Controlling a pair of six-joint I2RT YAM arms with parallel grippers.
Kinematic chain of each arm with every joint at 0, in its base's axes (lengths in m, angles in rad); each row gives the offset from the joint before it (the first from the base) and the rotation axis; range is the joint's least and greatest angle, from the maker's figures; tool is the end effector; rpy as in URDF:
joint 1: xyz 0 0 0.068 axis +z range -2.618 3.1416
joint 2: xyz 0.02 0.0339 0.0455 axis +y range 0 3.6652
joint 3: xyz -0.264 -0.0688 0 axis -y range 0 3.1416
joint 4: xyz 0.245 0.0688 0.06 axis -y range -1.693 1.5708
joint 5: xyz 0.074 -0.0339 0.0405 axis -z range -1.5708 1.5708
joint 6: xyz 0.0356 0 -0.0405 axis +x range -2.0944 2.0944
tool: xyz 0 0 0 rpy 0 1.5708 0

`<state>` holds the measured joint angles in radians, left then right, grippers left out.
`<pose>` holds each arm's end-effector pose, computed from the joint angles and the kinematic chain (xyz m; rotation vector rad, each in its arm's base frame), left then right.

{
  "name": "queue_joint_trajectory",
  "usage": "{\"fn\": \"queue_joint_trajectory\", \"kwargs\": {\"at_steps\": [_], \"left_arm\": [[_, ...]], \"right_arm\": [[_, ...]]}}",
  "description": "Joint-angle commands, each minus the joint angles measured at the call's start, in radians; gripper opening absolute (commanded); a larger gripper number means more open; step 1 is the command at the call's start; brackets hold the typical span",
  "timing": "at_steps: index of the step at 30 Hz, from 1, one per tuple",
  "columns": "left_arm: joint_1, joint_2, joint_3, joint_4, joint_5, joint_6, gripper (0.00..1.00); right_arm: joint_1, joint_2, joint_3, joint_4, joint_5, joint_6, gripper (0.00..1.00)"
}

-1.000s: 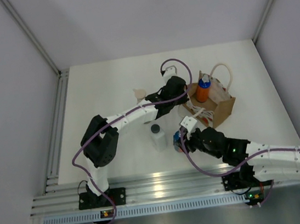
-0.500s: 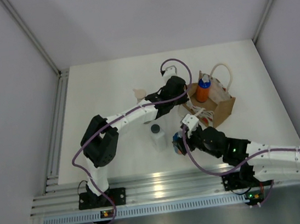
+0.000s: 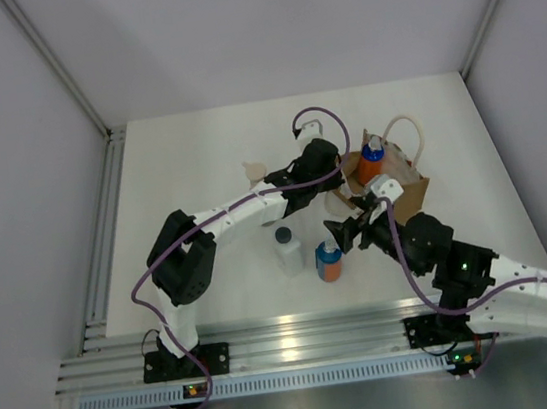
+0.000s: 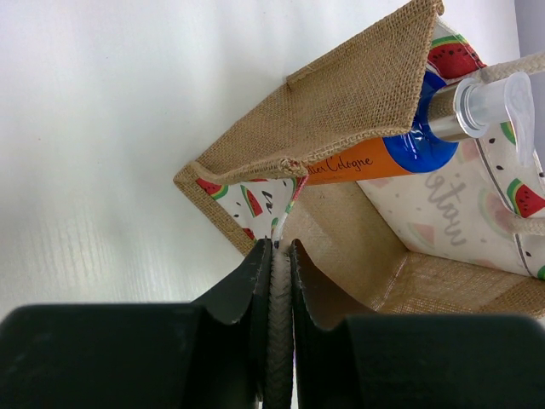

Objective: Take the personal care products out of the canvas bag

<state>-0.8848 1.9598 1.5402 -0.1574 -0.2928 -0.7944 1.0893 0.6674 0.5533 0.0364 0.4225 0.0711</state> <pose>0.2986 -0.3486 0.2538 -0.0760 2.1952 -0.6682 0.0912 0.1431 0.3004 -0.5143 1.5879 0.5367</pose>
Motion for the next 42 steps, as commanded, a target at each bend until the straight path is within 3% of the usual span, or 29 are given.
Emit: {"fn": "queue_joint_trajectory", "kwargs": {"at_steps": [1, 3, 8, 10, 16, 32, 42], "left_arm": [[0.004, 0.008, 0.020, -0.013, 0.009, -0.003, 0.00], [0.004, 0.008, 0.020, -0.013, 0.007, -0.003, 0.00], [0.004, 0.008, 0.021, -0.013, 0.009, -0.006, 0.00], [0.004, 0.007, 0.023, -0.013, 0.009, -0.009, 0.00], [0.004, 0.004, 0.021, -0.013, 0.009, -0.020, 0.00], [0.038, 0.013, 0.032, -0.013, 0.070, -0.019, 0.00], [0.038, 0.016, 0.051, -0.014, 0.075, 0.015, 0.00]], "right_arm": [[-0.069, 0.001, 0.086, -0.125, 0.114, 0.016, 0.75], [-0.115, 0.014, 0.128, -0.163, 0.133, 0.065, 0.75], [-0.363, 0.089, 0.216, -0.263, 0.160, 0.217, 0.75], [-0.463, 0.129, 0.238, -0.285, 0.112, 0.252, 0.74], [-0.612, 0.300, 0.315, -0.267, -0.060, 0.199, 0.69], [-0.809, 0.627, 0.375, -0.046, -0.304, -0.013, 0.69], [-0.815, 0.758, 0.339, 0.191, -0.294, -0.062, 0.68]]}}
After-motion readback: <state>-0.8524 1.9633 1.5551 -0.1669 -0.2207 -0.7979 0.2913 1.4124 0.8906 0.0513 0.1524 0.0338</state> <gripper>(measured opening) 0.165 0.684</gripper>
